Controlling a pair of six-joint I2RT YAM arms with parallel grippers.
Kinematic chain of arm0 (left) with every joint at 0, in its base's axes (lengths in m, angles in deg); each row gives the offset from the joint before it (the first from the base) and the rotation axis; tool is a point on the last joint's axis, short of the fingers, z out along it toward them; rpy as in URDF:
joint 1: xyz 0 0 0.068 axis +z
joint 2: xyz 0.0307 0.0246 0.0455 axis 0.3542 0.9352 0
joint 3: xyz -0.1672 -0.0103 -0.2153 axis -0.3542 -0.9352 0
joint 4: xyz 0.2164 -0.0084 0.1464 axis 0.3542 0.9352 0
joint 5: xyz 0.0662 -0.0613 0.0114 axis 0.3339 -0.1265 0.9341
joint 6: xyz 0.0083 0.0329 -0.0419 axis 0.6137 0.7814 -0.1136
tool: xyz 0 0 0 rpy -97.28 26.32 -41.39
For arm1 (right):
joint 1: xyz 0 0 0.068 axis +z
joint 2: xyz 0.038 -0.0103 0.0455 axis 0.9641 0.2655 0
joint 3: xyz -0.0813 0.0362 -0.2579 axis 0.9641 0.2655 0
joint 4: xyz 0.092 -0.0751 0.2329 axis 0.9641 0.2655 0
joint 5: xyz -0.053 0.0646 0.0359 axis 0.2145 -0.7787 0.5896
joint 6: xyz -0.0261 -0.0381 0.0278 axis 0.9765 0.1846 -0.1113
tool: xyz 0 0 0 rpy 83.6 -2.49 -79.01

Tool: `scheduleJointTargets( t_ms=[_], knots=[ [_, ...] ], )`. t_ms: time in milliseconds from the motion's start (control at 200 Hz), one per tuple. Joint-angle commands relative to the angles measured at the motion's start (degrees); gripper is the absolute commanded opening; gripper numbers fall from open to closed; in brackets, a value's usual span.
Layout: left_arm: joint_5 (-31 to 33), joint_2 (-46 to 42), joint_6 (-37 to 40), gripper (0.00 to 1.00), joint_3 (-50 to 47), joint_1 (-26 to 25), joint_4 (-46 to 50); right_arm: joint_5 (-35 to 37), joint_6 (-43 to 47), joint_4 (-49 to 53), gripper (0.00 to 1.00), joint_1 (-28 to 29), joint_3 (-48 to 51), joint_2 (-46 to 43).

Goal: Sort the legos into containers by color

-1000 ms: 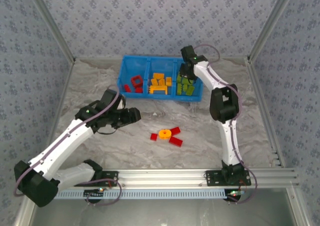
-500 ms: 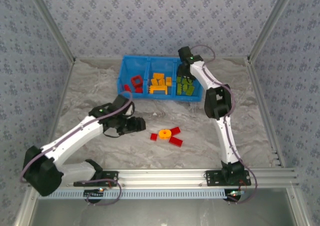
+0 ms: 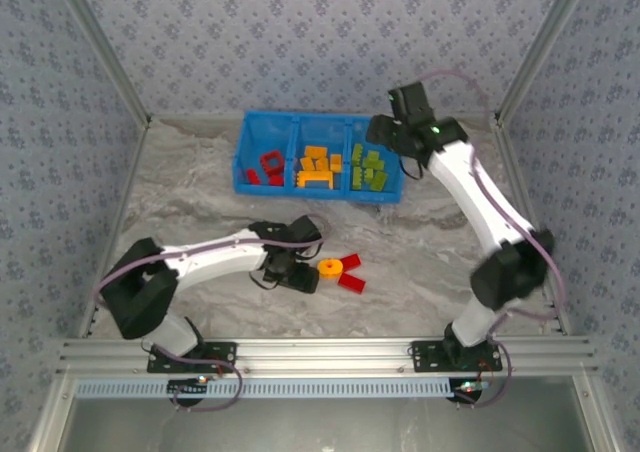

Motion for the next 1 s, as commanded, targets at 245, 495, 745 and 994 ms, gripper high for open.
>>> scheduleJointTargets(
  t_ms=[245, 495, 745, 994],
  knots=[
    [4.42, 9.41, 1.99, 0.55, 7.35, -1.60, -1.99, -6.84, -2.80, 2.95, 0.72, 0.92, 23.51, -18.15],
    [4.15, 11.97, 3.63, 0.43, 7.61, -1.60, -2.56, -6.79, -4.55, 3.12, 0.72, 0.68, 21.88, -17.53],
    [7.22, 8.35, 3.21, 0.28, 6.95, -1.55, -1.02, -6.89, -4.13, 3.21, 0.71, 1.00, 21.57, -17.56],
    [9.02, -5.06, 1.20, 0.29, 10.37, 6.46, 8.26, -11.86, 4.35, -5.75, 0.71, 2.99, 31.37, -26.72]
  ],
)
